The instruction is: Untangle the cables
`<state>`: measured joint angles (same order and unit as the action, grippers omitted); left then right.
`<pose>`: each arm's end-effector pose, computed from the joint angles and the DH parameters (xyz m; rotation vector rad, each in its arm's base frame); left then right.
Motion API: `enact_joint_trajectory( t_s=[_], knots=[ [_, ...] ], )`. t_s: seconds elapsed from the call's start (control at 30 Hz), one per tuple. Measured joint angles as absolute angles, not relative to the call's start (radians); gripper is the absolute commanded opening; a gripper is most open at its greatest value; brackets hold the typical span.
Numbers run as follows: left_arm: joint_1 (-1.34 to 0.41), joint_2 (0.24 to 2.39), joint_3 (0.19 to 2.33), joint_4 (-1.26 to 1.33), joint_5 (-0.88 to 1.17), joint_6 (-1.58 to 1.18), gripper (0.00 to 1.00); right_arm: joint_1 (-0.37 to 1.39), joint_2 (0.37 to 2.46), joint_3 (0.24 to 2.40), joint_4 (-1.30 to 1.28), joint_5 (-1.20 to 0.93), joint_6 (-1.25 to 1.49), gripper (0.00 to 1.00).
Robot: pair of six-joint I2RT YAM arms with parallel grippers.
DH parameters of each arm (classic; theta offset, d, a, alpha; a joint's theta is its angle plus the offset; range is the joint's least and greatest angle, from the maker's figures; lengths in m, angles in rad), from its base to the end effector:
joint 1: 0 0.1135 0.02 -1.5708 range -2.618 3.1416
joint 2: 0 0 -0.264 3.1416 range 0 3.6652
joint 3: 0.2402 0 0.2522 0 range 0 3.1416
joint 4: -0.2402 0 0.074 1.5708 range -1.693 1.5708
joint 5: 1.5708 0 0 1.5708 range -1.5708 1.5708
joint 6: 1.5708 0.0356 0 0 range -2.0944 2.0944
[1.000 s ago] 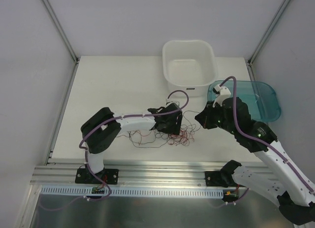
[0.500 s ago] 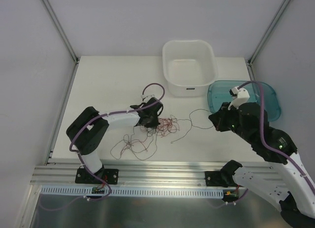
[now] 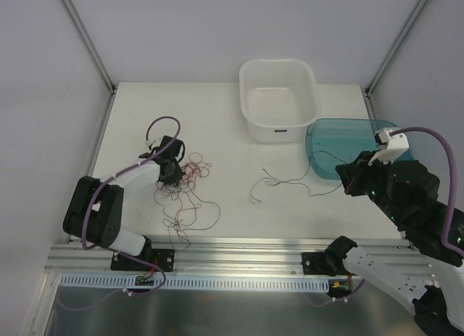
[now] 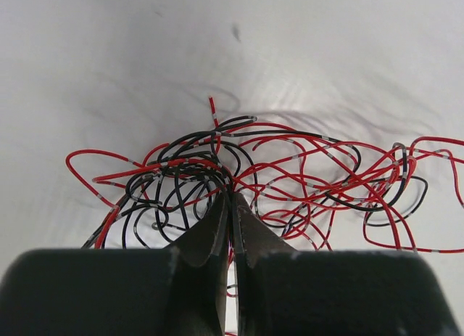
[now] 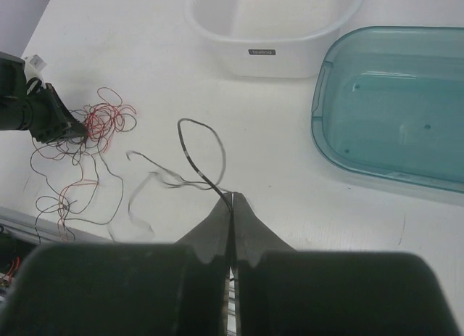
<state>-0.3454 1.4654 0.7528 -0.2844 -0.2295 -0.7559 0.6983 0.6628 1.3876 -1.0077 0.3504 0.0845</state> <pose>0.2622 -0.0858 0.1700 -0.6006 2.4623 -0.1423 0.0528 0.0284 0.4533 -0.3203 1.8138 0.2241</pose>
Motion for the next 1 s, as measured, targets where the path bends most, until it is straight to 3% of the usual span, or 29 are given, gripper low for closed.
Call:
enact_joint_trajectory(
  t_s=[0.4, 0.5, 0.57, 0.6, 0.73, 0.87, 1.0],
  knots=[
    [-0.170, 1.475, 0.756, -0.306, -0.234, -0.735, 0.02, 0.698, 0.663, 1.584, -1.033, 0.317, 0.051, 0.00],
    [-0.169, 1.472, 0.769, -0.319, -0.184, -0.716, 0.18, 0.698, 0.661, 1.565, -1.018, 0.284, 0.051, 0.01],
    [-0.169, 1.451, 0.772, -0.326, -0.134, -0.698, 0.39, 0.698, 0.662, 1.504, -0.995, 0.258, 0.053, 0.01],
    [-0.169, 1.428, 0.772, -0.333, -0.109, -0.685, 0.44, 0.698, 0.667, 1.469, -0.991, 0.246, 0.056, 0.01],
    [-0.169, 1.285, 0.773, -0.348, -0.010, -0.643, 0.66, 0.698, 0.717, 1.385, -0.964, 0.201, 0.064, 0.01],
    [-0.169, 1.118, 0.783, -0.363, 0.089, -0.587, 0.95, 0.698, 0.780, 1.347, -0.907, 0.155, 0.067, 0.01],
    [-0.169, 0.985, 0.812, -0.402, 0.186, -0.510, 0.99, 0.698, 0.838, 1.345, -0.863, 0.115, 0.067, 0.01]
  ],
)
